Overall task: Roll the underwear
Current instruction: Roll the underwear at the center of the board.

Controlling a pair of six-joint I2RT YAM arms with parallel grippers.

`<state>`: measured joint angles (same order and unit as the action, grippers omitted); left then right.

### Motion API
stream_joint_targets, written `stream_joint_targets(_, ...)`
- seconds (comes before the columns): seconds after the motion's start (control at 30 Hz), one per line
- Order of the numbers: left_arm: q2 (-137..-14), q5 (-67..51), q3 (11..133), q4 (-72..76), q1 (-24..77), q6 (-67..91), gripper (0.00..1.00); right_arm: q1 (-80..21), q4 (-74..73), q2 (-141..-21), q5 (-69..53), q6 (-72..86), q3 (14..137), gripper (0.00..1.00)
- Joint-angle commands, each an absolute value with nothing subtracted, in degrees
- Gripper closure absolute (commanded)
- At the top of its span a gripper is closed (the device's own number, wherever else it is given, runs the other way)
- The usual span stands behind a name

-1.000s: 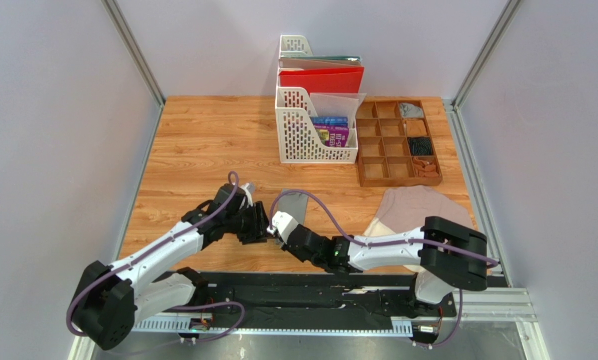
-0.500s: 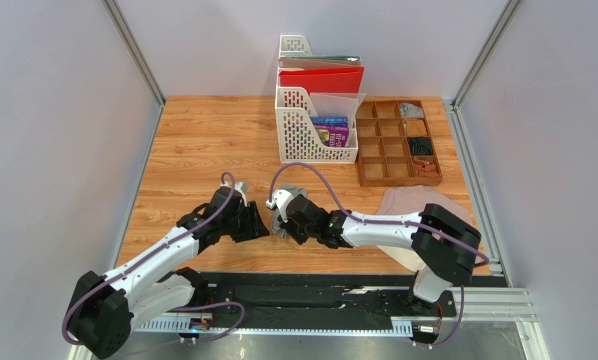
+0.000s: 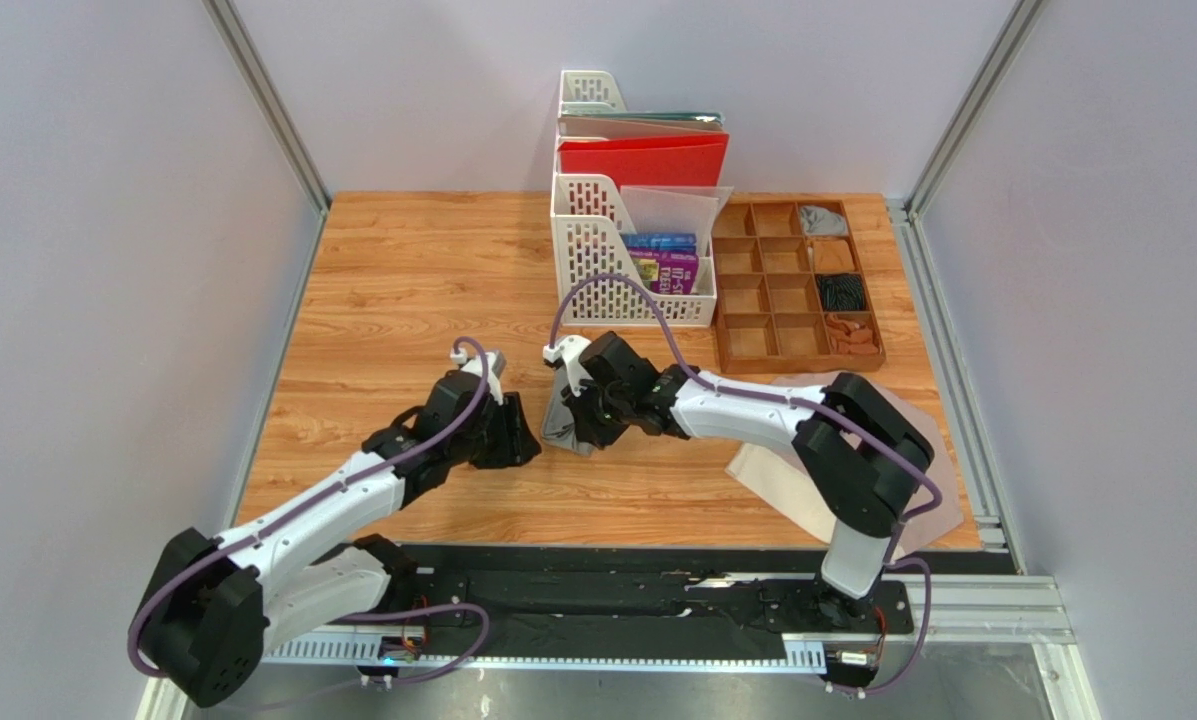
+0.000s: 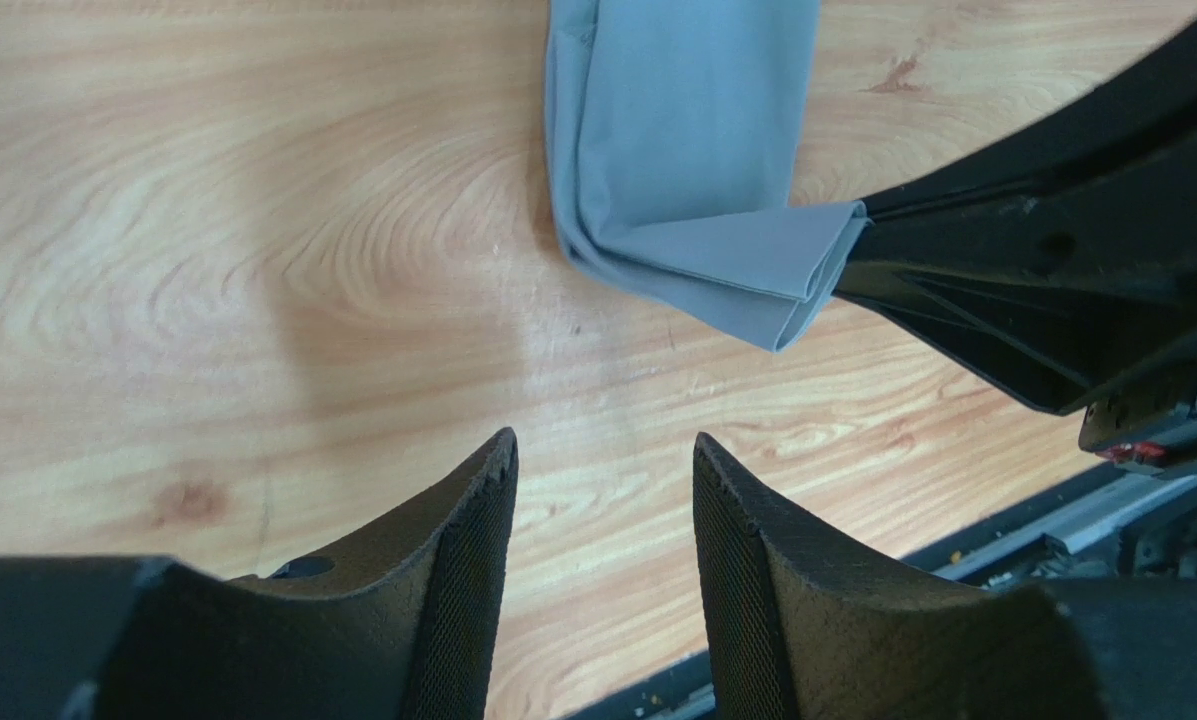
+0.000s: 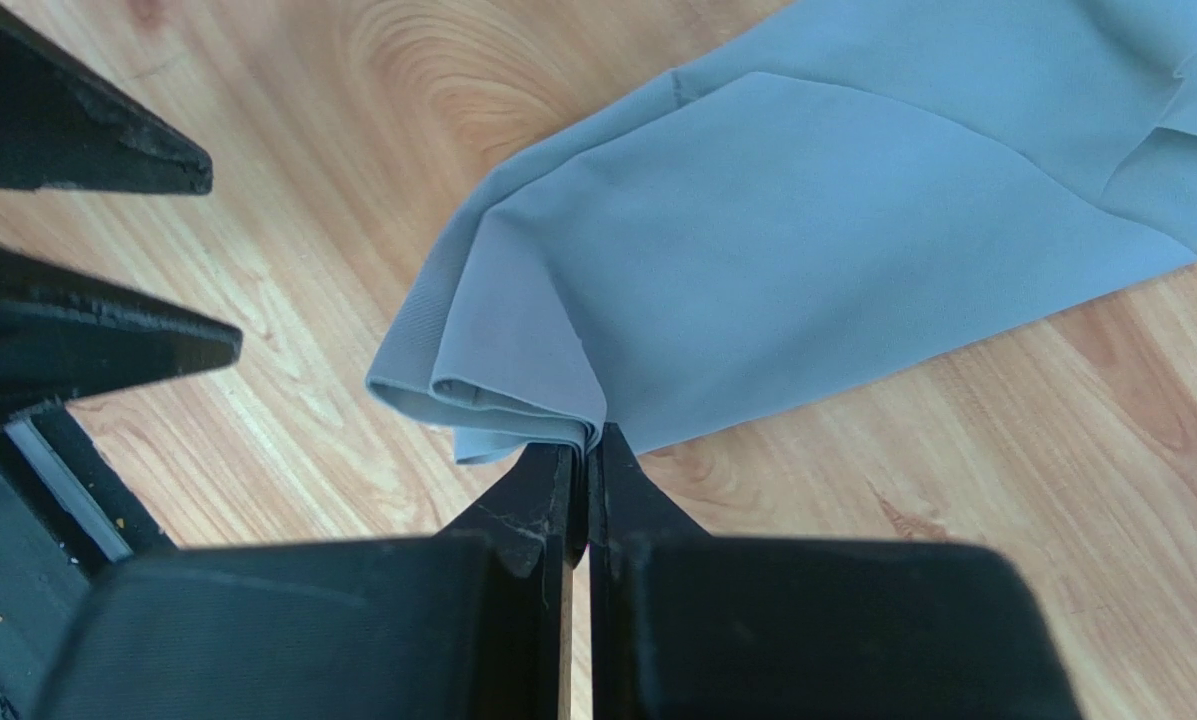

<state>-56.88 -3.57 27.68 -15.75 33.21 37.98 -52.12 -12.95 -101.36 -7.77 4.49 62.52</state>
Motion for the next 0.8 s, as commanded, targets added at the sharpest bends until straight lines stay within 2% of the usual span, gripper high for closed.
stream_joint_targets(0.0, -60.99, -0.09, 28.21, -8.71, 35.33, 34.37, 0.47, -49.84, -15.73, -104.23, -12.74, 4.14, 66.7, 1.0)
stream_joint_targets(0.37, -66.79, 3.69, 29.27, -2.2, 36.74, 27.6, 0.46, -44.91, -18.54, -110.12, -18.45, 3.87, 72.77, 1.0)
stream_joint_targets(0.77, -71.54, 8.88, 29.88, 7.9, 40.25, 19.52, 0.44, -42.45, -19.95, -112.94, -23.02, 5.8, 75.67, 0.95)
